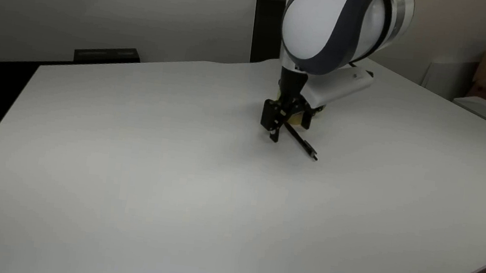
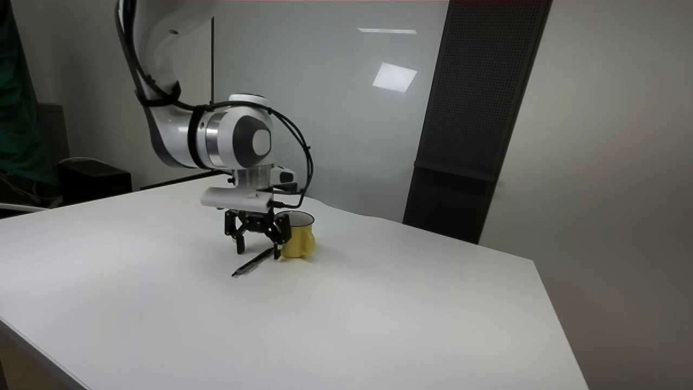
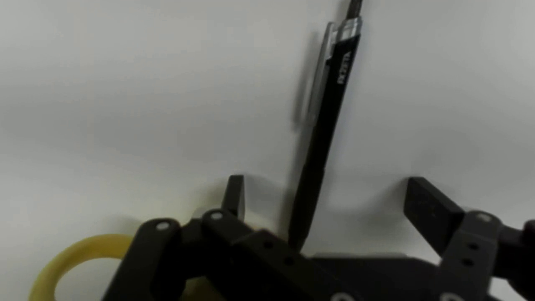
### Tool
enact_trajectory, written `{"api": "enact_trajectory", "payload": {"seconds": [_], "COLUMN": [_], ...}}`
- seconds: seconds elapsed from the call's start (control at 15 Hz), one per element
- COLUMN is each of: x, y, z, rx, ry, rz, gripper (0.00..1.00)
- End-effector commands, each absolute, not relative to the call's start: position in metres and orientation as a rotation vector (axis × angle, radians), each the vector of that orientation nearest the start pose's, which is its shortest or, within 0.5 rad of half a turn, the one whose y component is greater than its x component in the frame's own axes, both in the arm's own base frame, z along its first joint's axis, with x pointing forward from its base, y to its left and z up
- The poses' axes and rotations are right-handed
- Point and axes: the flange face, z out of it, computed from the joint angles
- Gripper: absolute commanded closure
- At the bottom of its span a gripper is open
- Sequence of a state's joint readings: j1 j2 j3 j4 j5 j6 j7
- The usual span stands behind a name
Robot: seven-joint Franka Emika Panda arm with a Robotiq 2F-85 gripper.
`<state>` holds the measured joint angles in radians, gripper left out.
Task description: Put the pen in the yellow mug
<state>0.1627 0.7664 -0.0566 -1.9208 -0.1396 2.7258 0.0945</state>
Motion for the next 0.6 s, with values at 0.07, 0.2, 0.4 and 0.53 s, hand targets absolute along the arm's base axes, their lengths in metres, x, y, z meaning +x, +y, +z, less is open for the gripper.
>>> {"api": "enact_trajectory", "payload": {"seconds": [0.07, 0.2, 0.4, 0.53], "x": [0.62, 0.62, 0.62, 0.619], "y": [0.074, 0.076, 0.078, 0.078], "z": [0.093, 0.097, 0.1, 0.103], "rx": [-3.223, -3.221, -3.219, -3.214], "ry": [-0.253, -0.256, -0.257, -0.247], "rz": [-0.097, -0.113, -0.133, -0.145], "gripper": [0.4, 0.55, 0.75, 0.88]}}
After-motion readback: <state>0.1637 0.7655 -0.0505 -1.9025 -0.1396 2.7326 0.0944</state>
